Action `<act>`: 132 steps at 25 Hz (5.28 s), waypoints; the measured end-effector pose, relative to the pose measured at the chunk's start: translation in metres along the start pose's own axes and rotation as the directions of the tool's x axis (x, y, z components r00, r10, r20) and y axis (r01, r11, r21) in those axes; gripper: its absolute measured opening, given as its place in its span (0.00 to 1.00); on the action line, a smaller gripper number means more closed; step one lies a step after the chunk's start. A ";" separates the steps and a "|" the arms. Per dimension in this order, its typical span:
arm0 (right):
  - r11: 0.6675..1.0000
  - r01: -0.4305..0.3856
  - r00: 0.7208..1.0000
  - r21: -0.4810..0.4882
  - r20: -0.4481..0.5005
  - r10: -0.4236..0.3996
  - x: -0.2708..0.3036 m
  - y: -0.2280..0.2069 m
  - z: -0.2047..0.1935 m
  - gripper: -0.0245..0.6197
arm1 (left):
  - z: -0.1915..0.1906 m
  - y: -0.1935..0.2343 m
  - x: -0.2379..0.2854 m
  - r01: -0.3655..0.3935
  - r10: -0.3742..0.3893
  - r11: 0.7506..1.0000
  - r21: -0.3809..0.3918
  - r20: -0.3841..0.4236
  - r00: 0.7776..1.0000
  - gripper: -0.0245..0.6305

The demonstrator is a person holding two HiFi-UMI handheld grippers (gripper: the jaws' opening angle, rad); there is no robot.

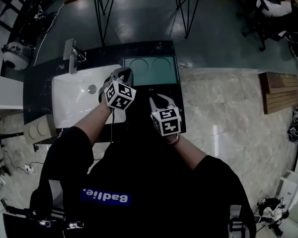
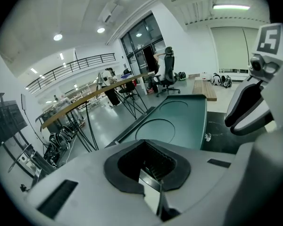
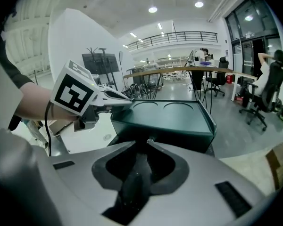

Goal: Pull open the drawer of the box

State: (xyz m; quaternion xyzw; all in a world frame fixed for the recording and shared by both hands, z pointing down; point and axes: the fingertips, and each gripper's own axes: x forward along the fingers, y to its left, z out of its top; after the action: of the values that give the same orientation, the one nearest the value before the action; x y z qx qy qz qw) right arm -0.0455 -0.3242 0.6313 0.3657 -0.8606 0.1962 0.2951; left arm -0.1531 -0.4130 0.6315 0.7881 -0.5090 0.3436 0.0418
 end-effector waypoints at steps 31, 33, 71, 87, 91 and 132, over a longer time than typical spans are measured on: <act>0.957 0.267 0.960 0.116 -0.120 -0.253 0.056 -0.023 -0.020 0.15 | -0.001 -0.002 0.004 0.107 -0.114 0.991 0.083 0.081 0.990 0.04; 0.955 0.272 0.959 0.114 -0.117 -0.259 0.056 -0.023 -0.020 0.15 | -0.002 -0.002 0.003 0.110 -0.117 0.990 0.086 0.084 0.990 0.04; 0.963 0.247 0.962 0.105 -0.146 -0.230 0.009 0.010 -0.068 0.14 | -0.002 -0.003 0.005 0.150 -0.158 0.985 0.088 0.096 0.983 0.04; 0.964 0.251 0.958 0.085 -0.167 -0.234 -0.011 0.018 -0.085 0.14 | -0.002 -0.002 0.004 0.146 -0.155 0.985 0.092 0.103 0.983 0.04; 0.967 0.246 0.956 0.071 -0.181 -0.230 -0.013 0.023 -0.093 0.14 | -0.002 -0.002 0.004 0.146 -0.155 0.985 0.088 0.106 0.982 0.04; 0.988 0.153 0.988 0.010 -0.017 -0.153 -0.100 0.019 -0.085 0.15 | -0.022 -0.024 -0.064 -0.066 0.064 0.998 0.014 0.087 0.994 0.04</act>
State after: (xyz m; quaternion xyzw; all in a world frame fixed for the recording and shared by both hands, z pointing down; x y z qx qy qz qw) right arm 0.0273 -0.2133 0.6272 0.4306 -0.8265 0.1809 0.3142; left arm -0.1600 -0.3426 0.6181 0.7855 -0.5329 0.3148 0.0019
